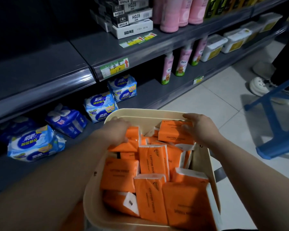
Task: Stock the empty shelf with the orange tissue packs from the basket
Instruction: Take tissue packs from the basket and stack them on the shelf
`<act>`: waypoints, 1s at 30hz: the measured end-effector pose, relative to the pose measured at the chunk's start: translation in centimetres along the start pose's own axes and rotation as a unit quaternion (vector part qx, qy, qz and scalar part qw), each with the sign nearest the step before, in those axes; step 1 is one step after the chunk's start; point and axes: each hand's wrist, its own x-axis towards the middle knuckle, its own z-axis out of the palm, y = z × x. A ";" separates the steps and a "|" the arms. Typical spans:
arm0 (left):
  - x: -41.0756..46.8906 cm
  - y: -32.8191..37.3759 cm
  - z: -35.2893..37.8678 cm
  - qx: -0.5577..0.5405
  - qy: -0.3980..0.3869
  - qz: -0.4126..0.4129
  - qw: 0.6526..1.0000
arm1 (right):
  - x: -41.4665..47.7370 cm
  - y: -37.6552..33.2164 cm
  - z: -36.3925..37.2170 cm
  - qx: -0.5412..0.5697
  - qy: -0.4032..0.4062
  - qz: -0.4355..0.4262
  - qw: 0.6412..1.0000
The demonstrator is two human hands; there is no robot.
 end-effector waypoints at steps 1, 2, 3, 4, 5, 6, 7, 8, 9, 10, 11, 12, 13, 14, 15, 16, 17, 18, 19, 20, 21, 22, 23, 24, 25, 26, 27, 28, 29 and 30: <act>-0.3 -0.2 -0.9 -0.013 0.029 0.000 0.999 | 0.0 0.1 0.1 -0.002 0.001 -0.001 1.000; -0.7 -0.4 -1.8 -0.031 0.056 -0.002 0.998 | 0.0 0.1 0.3 -0.009 0.001 -0.003 1.000; -1.1 -0.5 -2.7 -0.049 0.078 -0.007 0.996 | 0.1 0.1 0.5 -0.022 -0.002 -0.008 1.000; -1.5 -0.6 -3.4 -0.066 0.098 -0.012 0.993 | 0.2 0.0 0.8 -0.043 -0.007 -0.017 0.999; -1.9 -0.6 -4.0 -0.080 0.115 -0.015 0.990 | 0.3 -0.1 1.0 -0.070 -0.013 -0.027 0.997; -2.2 -0.6 -4.4 -0.089 0.129 -0.015 0.988 | 0.5 -0.2 1.2 -0.097 -0.020 -0.036 0.994; -2.5 -0.6 -4.6 -0.095 0.138 -0.014 0.986 | 0.7 -0.4 1.4 -0.117 -0.028 -0.039 0.992; -2.8 -0.5 -4.8 -0.099 0.145 -0.011 0.984 | 1.0 -0.5 1.5 -0.132 -0.039 -0.037 0.990; -3.0 -0.5 -4.8 -0.100 0.151 -0.008 0.983 | 1.2 -0.6 1.6 -0.144 -0.052 -0.034 0.988; -3.2 -0.5 -4.9 -0.099 0.156 -0.006 0.983 | 1.3 -0.7 1.8 -0.152 -0.064 -0.031 0.986; -3.4 -0.5 -4.9 -0.097 0.160 -0.005 0.982 | 1.4 -0.7 1.9 -0.158 -0.074 -0.026 0.984; -3.6 -0.6 -4.9 -0.094 0.164 -0.004 0.982 | 1.5 -0.6 2.0 -0.164 -0.080 -0.022 0.983; -3.7 -0.7 -4.9 -0.090 0.167 -0.005 0.982 | 1.4 -0.5 2.1 -0.170 -0.084 -0.017 0.982; -3.9 -0.9 -4.9 -0.088 0.171 -0.006 0.981 | 1.4 -0.4 2.0 -0.179 -0.087 -0.014 0.980; -4.0 -1.1 -4.9 -0.089 0.173 -0.010 0.981 | 1.4 -0.4 1.9 -0.187 -0.090 -0.011 0.978; -4.2 -1.3 -5.0 -0.095 0.175 -0.013 0.980 | 1.4 -0.5 1.7 -0.186 -0.092 -0.007 0.978; -4.4 -1.5 -5.0 -0.103 0.176 -0.017 0.979 | 1.3 -0.7 1.4 -0.170 -0.095 -0.001 0.981; -4.7 -1.7 -5.1 -0.112 0.176 -0.018 0.978 | 1.2 -1.0 1.0 -0.141 -0.098 0.001 0.985; -4.9 -1.9 -5.3 -0.120 0.174 -0.019 0.977 | 1.1 -1.3 0.6 -0.109 -0.100 0.000 0.989; -5.3 -2.1 -5.5 -0.126 0.173 -0.019 0.977 | 0.9 -1.7 0.2 -0.085 -0.097 -0.007 0.992; -5.6 -2.4 -5.7 -0.129 0.170 -0.021 0.977 | 0.6 -2.1 -0.1 -0.071 -0.089 -0.016 0.993; -6.0 -2.6 -6.0 -0.131 0.170 -0.026 0.976 | 0.2 -2.6 -0.5 -0.065 -0.079 -0.028 0.994; -6.5 -2.9 -6.3 -0.133 0.171 -0.031 0.976 | -0.1 -3.1 -0.9 -0.062 -0.067 -0.043 0.995; -7.0 -3.2 -6.6 -0.138 0.174 -0.034 0.974 | -0.4 -3.7 -1.3 -0.061 -0.053 -0.062 0.995; -7.7 -3.5 -7.0 -0.144 0.177 -0.037 0.973 | -0.7 -4.4 -1.7 -0.059 -0.037 -0.082 0.994; -8.4 -3.8 -7.4 -0.148 0.179 -0.041 0.972 | -1.1 -5.2 -2.1 -0.051 -0.021 -0.100 0.994; -9.2 -4.2 -7.7 -0.148 0.184 -0.046 0.971 | -1.4 -6.1 -2.5 -0.037 -0.006 -0.115 0.993; -10.1 -4.7 -8.1 -0.143 0.193 -0.053 0.969 | -1.9 -7.1 -2.8 -0.017 0.008 -0.129 0.991; -11.1 -5.3 -8.6 -0.140 0.204 -0.062 0.967 | -2.2 -8.2 -3.0 0.003 0.022 -0.140 0.990; -12.1 -5.8 -9.0 -0.143 0.214 -0.070 0.964 | -2.7 -9.4 -3.1 0.023 0.037 -0.147 0.988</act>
